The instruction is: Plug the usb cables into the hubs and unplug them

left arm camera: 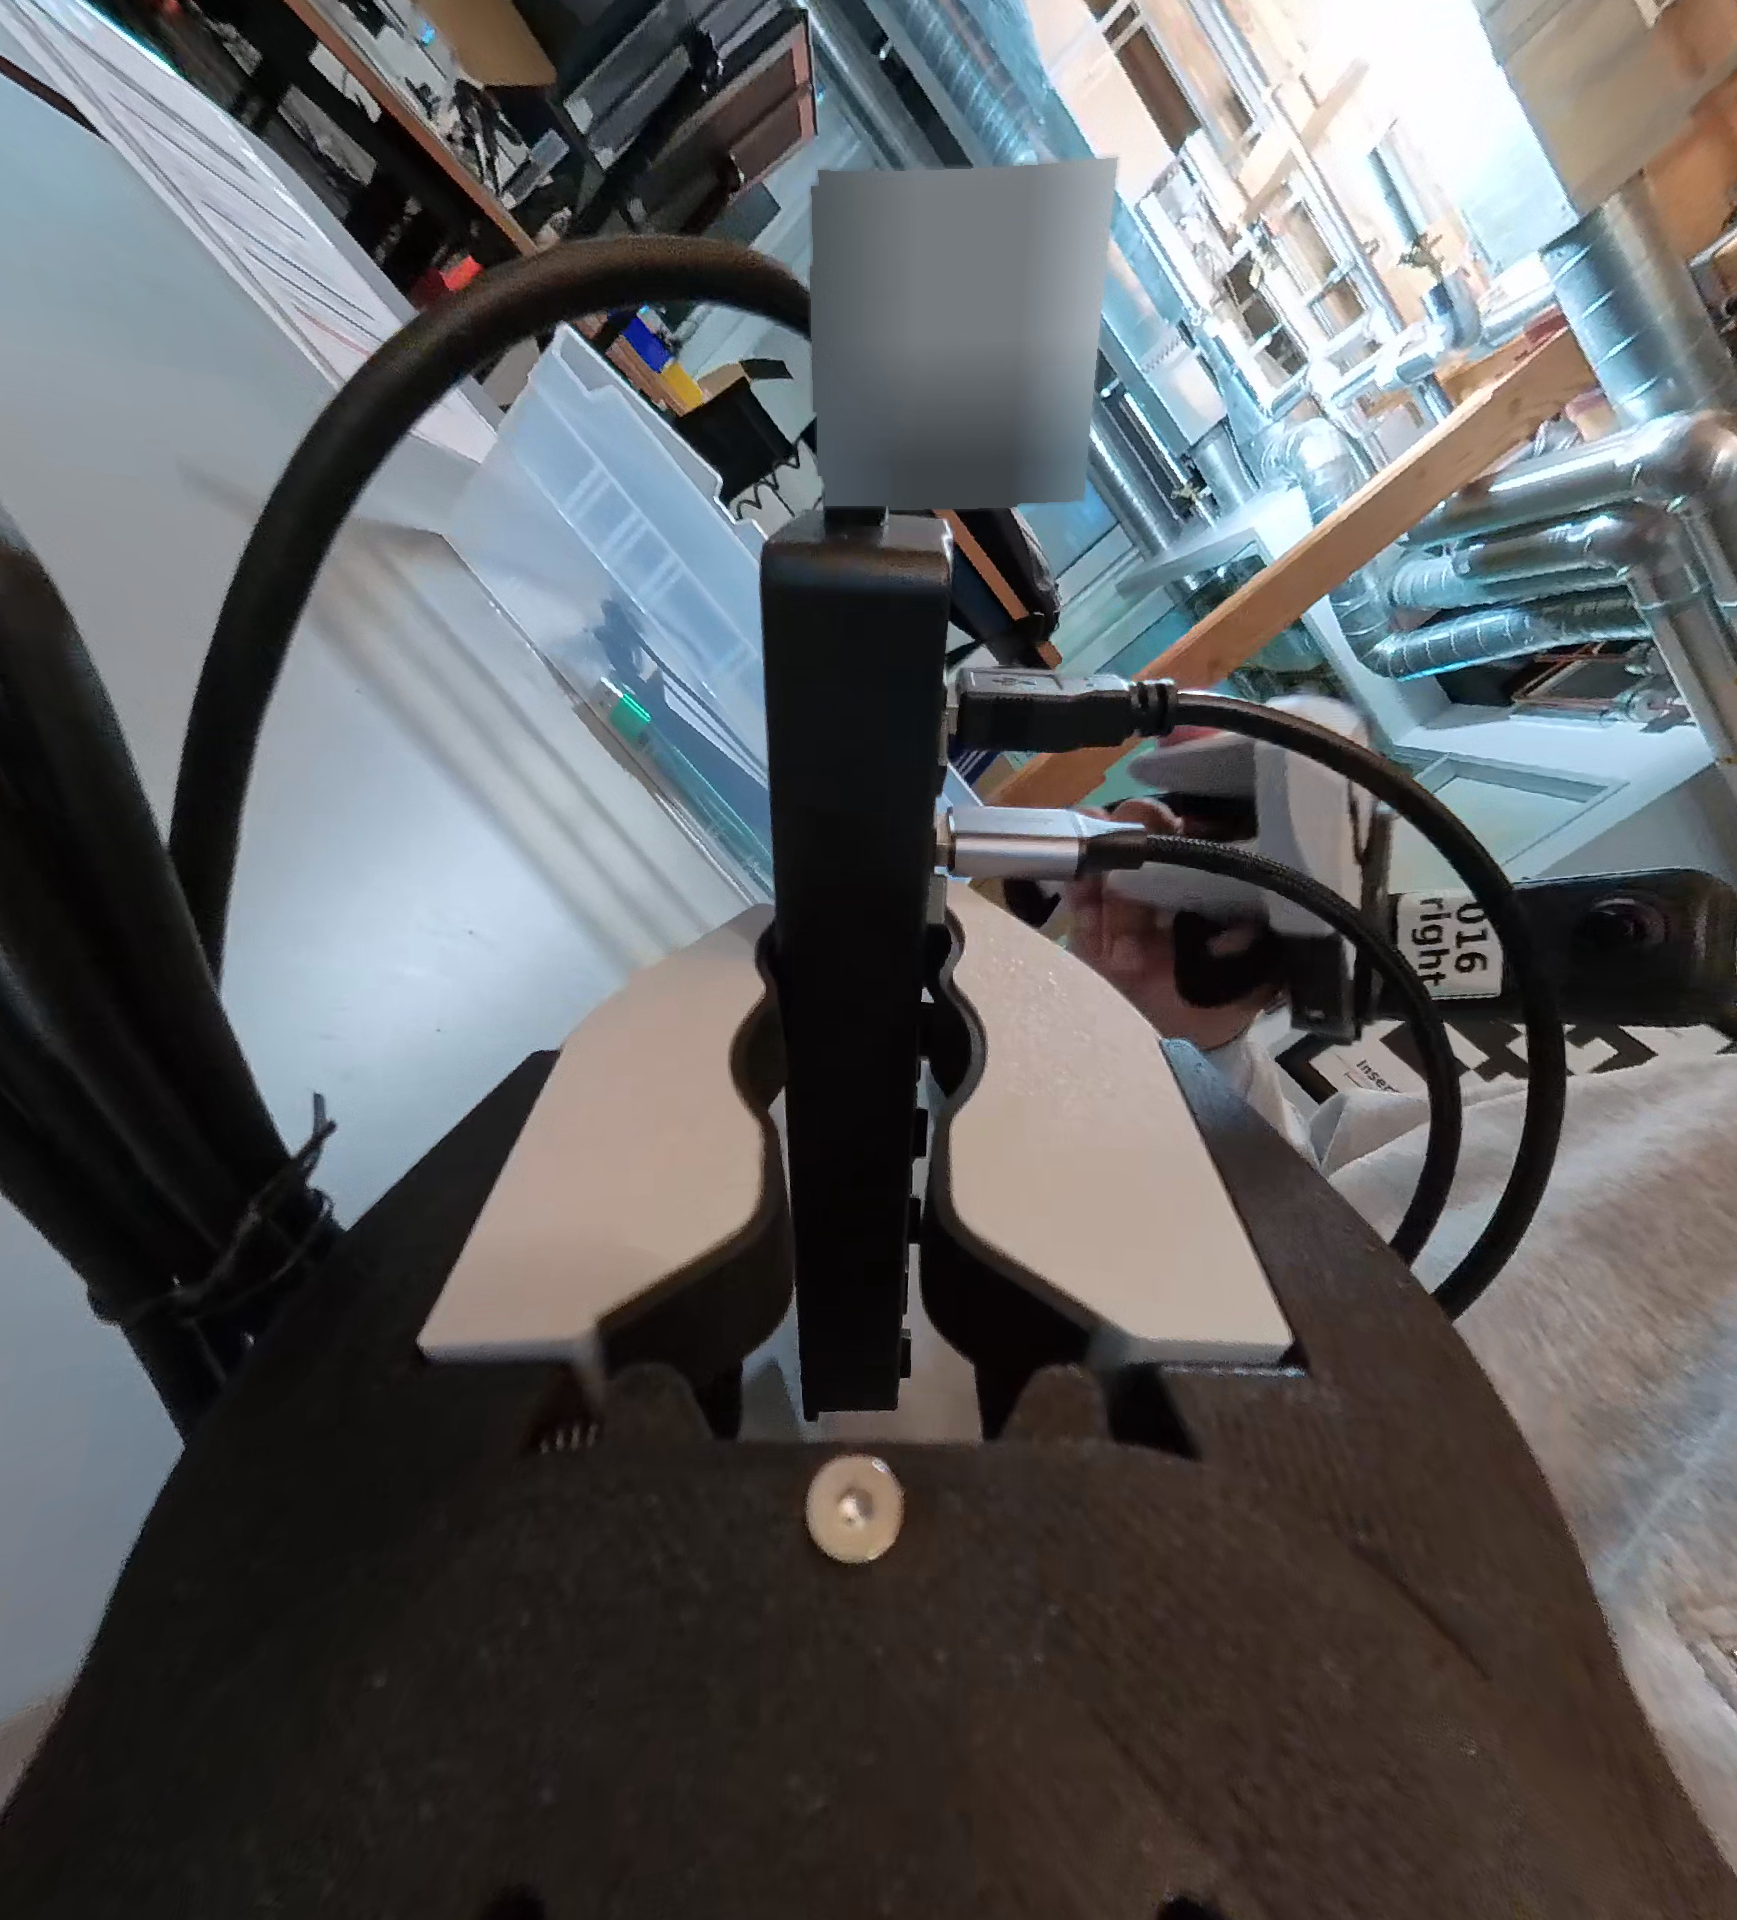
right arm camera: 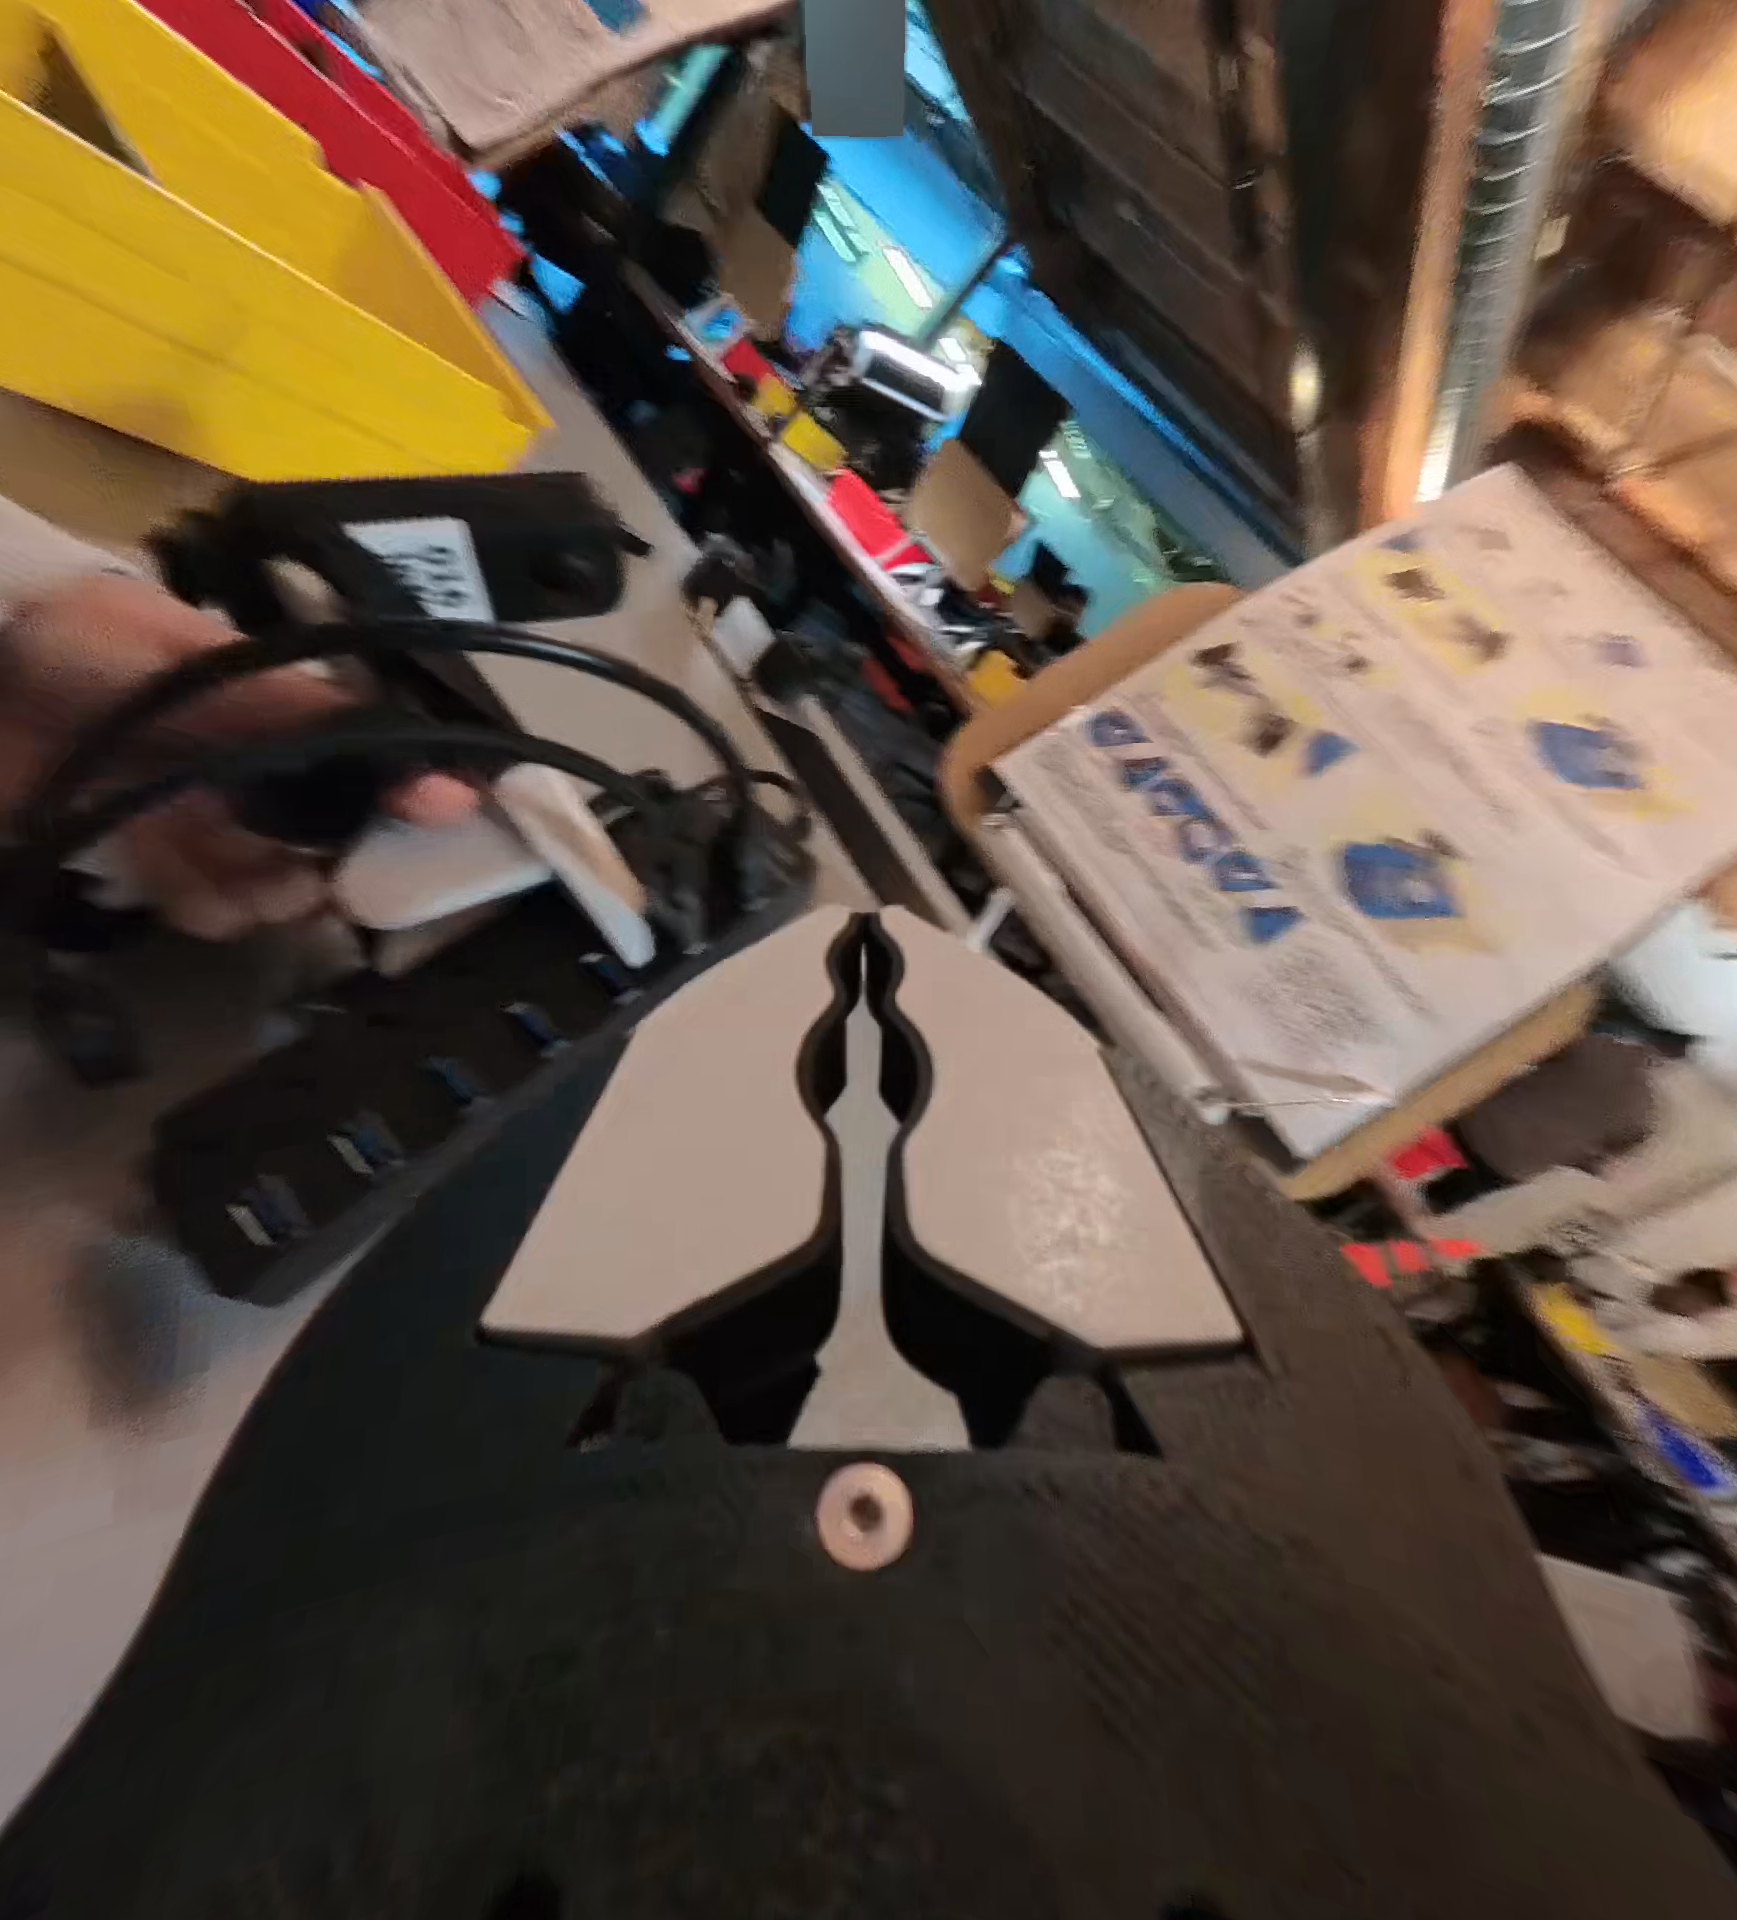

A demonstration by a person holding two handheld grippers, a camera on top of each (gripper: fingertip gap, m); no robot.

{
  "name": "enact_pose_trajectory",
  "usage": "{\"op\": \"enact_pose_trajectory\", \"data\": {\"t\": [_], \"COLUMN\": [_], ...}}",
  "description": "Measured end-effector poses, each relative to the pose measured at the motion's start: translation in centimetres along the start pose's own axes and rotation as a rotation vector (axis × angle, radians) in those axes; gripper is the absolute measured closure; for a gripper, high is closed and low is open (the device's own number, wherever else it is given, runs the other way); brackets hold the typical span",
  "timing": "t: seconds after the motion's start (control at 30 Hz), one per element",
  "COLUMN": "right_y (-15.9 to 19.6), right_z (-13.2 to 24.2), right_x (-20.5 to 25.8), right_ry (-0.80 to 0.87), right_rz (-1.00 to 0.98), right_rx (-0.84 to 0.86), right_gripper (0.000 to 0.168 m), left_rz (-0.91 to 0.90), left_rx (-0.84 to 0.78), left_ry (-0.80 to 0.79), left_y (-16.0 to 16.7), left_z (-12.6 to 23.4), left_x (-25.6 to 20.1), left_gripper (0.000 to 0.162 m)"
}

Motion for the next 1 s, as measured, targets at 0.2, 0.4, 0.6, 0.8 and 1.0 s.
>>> {"op": "enact_pose_trajectory", "data": {"t": [0.2,0.4,0.6,0.8,1.0], "right_y": [2.3,2.0,3.2,2.9,2.9], "right_z": [-1.6,-1.1,-0.8,-0.6,-0.8], "right_x": [3.0,3.4,4.0,4.5,3.8], "right_ry": [-0.164,-0.287,-0.366,-0.337,-0.346], "right_rz": [-0.089,-0.198,-0.141,0.001,-0.129], "right_rx": [0.085,-0.036,-0.008,0.025,0.071], "right_gripper": [0.161,0.148,0.157,0.158,0.159], "left_rz": [0.006,-0.004,0.027,0.052,0.082], "left_rx": [0.073,0.185,0.313,0.330,0.263], "left_ry": [0.049,0.098,0.125,0.105,0.041], "left_y": [0.6,1.6,2.8,2.9,2.7], "left_z": [-0.6,-1.4,-2.1,-2.1,-2.3], "left_x": [-0.4,-0.9,-1.1,-1.0,-1.1], "left_gripper": [0.136,0.137,0.136,0.137,0.137]}}
Point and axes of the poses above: each gripper's, where its closed fingertips meet, z back along the fingers, y out of its underside, x = y × z across the jaws, the point moved 9 cm from there along z, back along the fingers, and after that the axes turned 2 degrees about -x, right-handed, at the moved point
